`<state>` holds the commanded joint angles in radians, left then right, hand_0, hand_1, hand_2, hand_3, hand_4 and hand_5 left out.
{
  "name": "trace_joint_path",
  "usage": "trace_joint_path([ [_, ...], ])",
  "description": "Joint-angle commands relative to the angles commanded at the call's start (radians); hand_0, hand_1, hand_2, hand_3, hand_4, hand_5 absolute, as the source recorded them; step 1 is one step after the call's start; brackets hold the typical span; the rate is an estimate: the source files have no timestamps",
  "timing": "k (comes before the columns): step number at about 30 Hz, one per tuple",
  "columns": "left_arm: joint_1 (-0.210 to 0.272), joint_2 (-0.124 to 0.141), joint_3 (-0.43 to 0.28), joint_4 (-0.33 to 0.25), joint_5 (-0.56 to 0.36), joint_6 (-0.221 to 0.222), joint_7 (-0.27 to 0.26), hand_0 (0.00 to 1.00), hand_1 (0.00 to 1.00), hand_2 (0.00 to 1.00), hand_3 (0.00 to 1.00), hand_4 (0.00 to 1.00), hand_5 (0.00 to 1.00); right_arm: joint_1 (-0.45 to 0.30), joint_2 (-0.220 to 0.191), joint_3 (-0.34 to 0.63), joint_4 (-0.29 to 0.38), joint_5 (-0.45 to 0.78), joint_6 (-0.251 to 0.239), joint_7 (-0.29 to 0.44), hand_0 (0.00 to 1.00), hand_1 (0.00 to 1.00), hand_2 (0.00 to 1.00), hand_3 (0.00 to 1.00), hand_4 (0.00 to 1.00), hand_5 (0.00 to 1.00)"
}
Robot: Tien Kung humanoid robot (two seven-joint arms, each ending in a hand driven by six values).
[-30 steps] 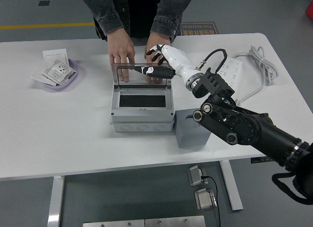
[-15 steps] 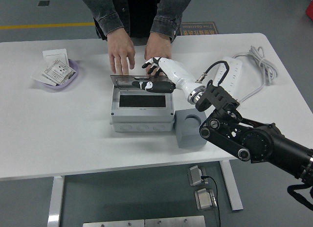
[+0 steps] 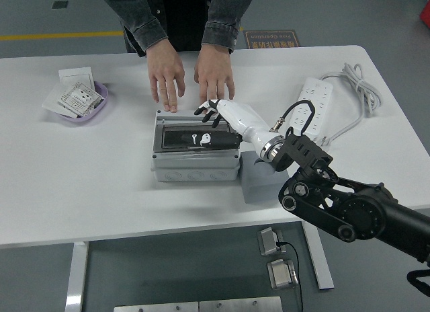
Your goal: Pick up the cylinder from the cube,place it in the box,flap close box
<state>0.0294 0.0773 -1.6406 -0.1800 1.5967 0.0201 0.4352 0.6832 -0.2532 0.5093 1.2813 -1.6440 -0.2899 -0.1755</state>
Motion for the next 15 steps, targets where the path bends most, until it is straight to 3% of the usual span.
trace_joint_path([
  [5, 0.0, 0.0, 0.002, 0.0, -0.002, 0.001, -0.001, 0.617, 0.669, 0.582, 0.606, 0.673, 0.425, -0.018, -0.002, 0.03, 0.004, -0.02, 0.013, -0.009, 0.39, 0.522, 0.625, 0.657, 0.975, 0.77],
  [6, 0.001, -0.001, 0.002, 0.0, -0.002, 0.001, -0.001, 0.617, 0.669, 0.582, 0.606, 0.673, 0.421, -0.023, -0.003, 0.043, 0.007, -0.029, 0.018, -0.011, 0.302, 0.511, 0.625, 0.647, 0.974, 0.782],
  [7, 0.001, -0.001, 0.002, 0.0, -0.002, 0.0, -0.001, 0.617, 0.669, 0.582, 0.606, 0.673, 0.421, -0.028, -0.005, 0.056, 0.009, -0.037, 0.025, -0.013, 0.302, 0.511, 0.625, 0.647, 0.974, 0.782],
  [15, 0.007, 0.001, -0.011, 0.0, 0.009, 0.001, 0.003, 0.615, 0.668, 0.582, 0.606, 0.672, 0.419, -0.135, -0.029, 0.241, 0.081, -0.179, 0.08, -0.053, 0.311, 0.518, 0.626, 0.654, 0.974, 0.792],
])
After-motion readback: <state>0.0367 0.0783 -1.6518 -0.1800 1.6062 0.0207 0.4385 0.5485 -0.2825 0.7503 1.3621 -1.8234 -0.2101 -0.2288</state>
